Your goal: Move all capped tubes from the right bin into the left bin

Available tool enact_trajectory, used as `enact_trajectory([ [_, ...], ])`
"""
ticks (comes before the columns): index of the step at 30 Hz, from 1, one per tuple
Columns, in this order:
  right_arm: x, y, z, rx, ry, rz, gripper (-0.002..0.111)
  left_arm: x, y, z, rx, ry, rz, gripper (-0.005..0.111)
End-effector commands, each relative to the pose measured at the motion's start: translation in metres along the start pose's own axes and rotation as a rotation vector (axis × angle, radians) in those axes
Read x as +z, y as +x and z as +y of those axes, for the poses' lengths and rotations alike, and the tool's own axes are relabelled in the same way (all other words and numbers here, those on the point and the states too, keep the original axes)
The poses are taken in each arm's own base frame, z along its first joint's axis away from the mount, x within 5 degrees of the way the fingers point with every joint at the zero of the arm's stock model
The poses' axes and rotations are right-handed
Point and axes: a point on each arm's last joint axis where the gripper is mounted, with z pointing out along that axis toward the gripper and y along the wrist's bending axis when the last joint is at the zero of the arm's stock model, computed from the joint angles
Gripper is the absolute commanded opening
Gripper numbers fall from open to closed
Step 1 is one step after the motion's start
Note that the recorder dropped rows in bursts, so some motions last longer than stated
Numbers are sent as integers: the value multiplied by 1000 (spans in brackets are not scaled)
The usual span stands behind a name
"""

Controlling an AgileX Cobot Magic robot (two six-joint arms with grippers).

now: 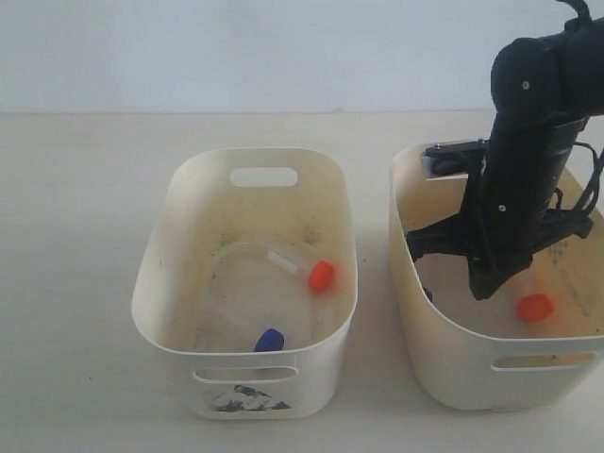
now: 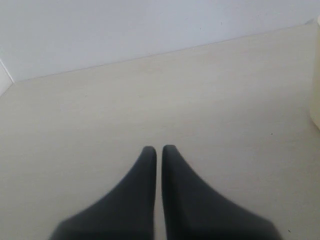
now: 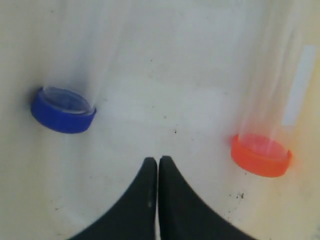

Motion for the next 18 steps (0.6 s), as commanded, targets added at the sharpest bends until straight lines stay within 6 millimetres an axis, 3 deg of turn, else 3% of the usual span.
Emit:
enact_trajectory([
  [1, 10, -4, 2, -32, -25, 4, 0, 0, -2, 0, -12, 2, -7, 4],
  [8, 9, -16, 12, -5, -131, -119, 0, 0, -2, 0, -12, 2, -7, 4],
  [15, 8, -17, 16, 45, -185, -126, 0, 0, -2, 0, -12, 2, -7, 4],
  [18, 8, -17, 17, 48, -189, -126, 7, 0, -2, 0, -12, 2, -7, 4],
])
